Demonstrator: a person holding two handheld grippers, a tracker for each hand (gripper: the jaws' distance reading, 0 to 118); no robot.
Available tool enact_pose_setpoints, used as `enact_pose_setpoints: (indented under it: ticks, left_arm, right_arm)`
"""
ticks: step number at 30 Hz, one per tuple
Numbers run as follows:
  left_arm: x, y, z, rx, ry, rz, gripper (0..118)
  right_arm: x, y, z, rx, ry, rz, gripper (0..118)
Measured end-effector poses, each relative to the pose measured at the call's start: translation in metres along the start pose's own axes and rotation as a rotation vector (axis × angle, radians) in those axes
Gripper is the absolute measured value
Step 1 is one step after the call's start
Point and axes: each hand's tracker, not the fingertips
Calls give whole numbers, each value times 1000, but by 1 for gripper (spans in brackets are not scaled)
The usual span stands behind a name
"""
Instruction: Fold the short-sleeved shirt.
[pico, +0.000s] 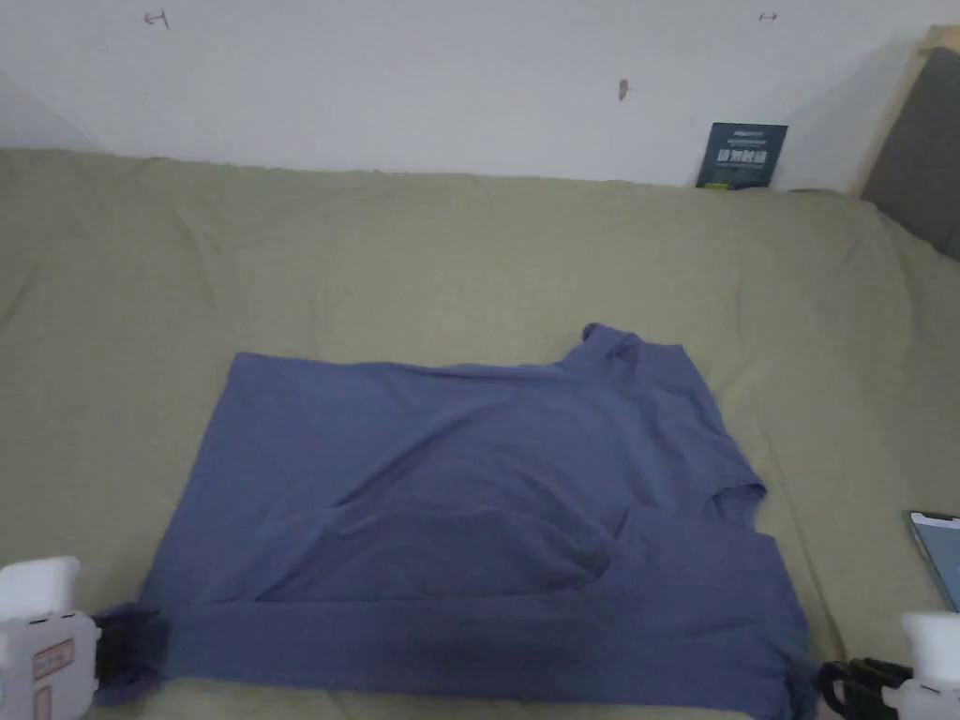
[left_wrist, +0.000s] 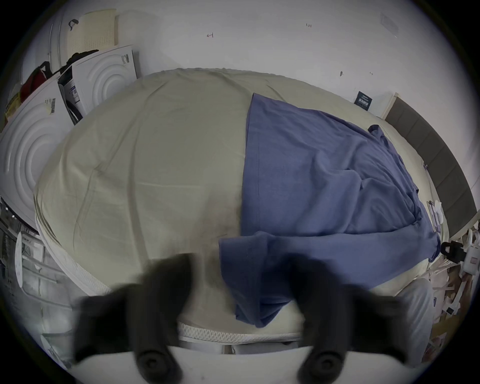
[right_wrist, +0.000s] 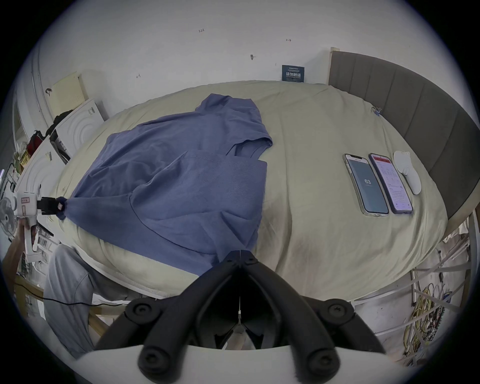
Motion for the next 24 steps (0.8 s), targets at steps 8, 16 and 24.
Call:
enact_pose_setpoints:
  ticks: [8,16,24]
  left_arm:
    - [11,4,12,-16,20,10,0]
    - [6,9,4,-24,27,11,0]
    - [-2,21,14,11,2,7,0]
  right_arm:
    - [-5,-8,-24,-72,82,33,118]
    - [5,-9,-45,-87,97,3,9]
    - [0,10,-12,-26,116,16,9]
